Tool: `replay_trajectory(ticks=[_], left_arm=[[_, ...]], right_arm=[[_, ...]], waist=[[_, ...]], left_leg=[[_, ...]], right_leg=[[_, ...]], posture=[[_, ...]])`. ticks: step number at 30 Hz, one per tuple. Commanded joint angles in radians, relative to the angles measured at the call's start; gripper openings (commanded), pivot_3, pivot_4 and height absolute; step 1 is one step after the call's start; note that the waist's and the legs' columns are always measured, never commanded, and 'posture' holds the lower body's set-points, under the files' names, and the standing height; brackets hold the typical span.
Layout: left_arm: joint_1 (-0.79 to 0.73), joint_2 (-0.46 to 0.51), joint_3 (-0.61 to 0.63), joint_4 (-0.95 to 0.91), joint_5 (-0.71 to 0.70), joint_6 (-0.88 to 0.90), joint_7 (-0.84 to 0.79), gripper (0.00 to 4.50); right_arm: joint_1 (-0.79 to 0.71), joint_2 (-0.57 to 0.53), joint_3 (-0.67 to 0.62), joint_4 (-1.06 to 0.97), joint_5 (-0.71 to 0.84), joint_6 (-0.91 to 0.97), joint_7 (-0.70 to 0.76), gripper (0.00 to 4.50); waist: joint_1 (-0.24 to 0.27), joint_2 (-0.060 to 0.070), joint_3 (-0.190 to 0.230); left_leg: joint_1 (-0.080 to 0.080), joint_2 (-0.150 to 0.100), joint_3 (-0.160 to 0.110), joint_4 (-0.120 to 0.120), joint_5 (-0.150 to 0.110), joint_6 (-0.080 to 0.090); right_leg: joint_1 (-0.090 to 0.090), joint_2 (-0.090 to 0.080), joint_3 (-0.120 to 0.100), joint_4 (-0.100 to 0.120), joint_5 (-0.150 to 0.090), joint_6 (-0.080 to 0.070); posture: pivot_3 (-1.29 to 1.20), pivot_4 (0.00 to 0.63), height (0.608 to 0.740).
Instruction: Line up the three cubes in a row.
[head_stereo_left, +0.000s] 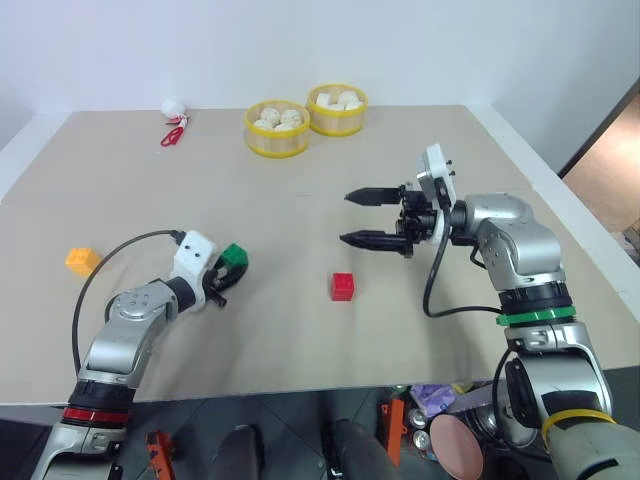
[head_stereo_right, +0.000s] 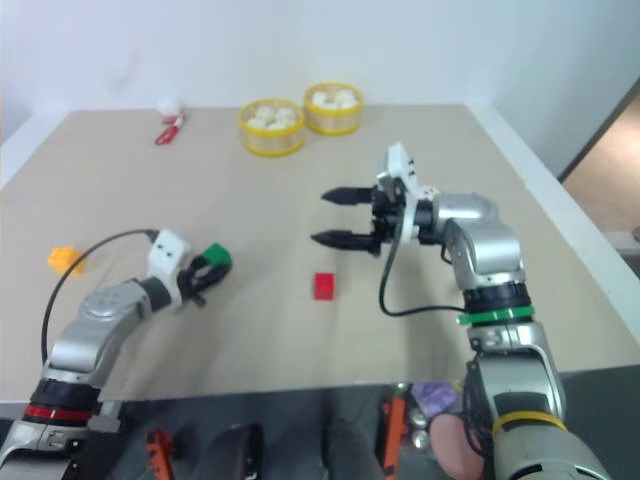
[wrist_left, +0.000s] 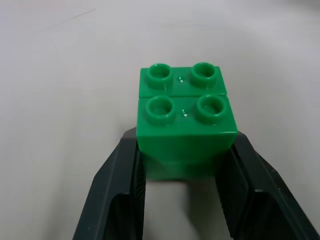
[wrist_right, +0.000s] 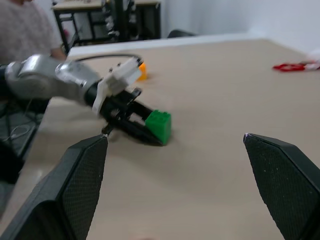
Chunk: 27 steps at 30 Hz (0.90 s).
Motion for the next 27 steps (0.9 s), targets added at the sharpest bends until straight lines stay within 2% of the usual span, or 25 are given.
replay_trajectory(ticks=[1, 6, 14, 20, 27], left_arm=[[-0.028, 0.029, -0.002, 0.017, -0.031, -0.079, -0.131, 1.34], [-0.092, 0.027, -0.042, 0.075, -0.048, -0.122, -0.281, 1.34], [-0.179, 0.001, -0.115, 0.197, -0.028, -0.206, -0.443, 1.34], [-0.325, -0.003, -0.146, 0.443, 0.01, -0.317, -0.591, 1.34], [-0.443, -0.039, -0.164, 0.61, 0.029, -0.377, -0.717, 1.34]], right_arm=[[0.045, -0.058, -0.012, -0.144, 0.058, 0.042, 0.049, 4.5], [0.148, -0.127, -0.03, -0.31, 0.122, 0.109, 0.061, 4.5], [0.204, -0.154, -0.057, -0.427, 0.183, 0.168, -0.013, 4.5], [0.237, -0.168, -0.071, -0.484, 0.217, 0.192, -0.062, 4.5], [0.261, -0.173, -0.078, -0.518, 0.239, 0.202, -0.107, 4.5]], waist=[[0.001, 0.0, 0.0], [0.0, 0.0, 0.0], [-0.001, 0.0, 0.0], [0.0, 0.0, 0.0], [0.0, 0.0, 0.0]], left_leg=[[0.0, 0.0, 0.0, 0.0, 0.0, 0.0], [0.0, 0.0, 0.0, 0.001, 0.0, 0.0], [0.001, 0.0, 0.0, 0.002, 0.0, 0.0], [-0.001, 0.0, -0.001, 0.003, 0.0, 0.0], [-0.001, 0.0, -0.001, 0.003, 0.0, 0.0]], right_leg=[[0.0, 0.0, 0.0, 0.0, 0.0, 0.0], [0.0, 0.0, 0.0, 0.0, -0.003, -0.004], [0.001, 0.001, 0.0, 0.0, -0.002, -0.004], [0.0, 0.0, 0.0, 0.0, -0.002, -0.004], [0.0, 0.001, 0.0, 0.0, -0.002, -0.003]], posture=[[0.0, 0.15, 0.74], [0.0, 0.15, 0.74], [0.0, 0.15, 0.74], [0.0, 0.15, 0.74], [0.0, 0.15, 0.74]])
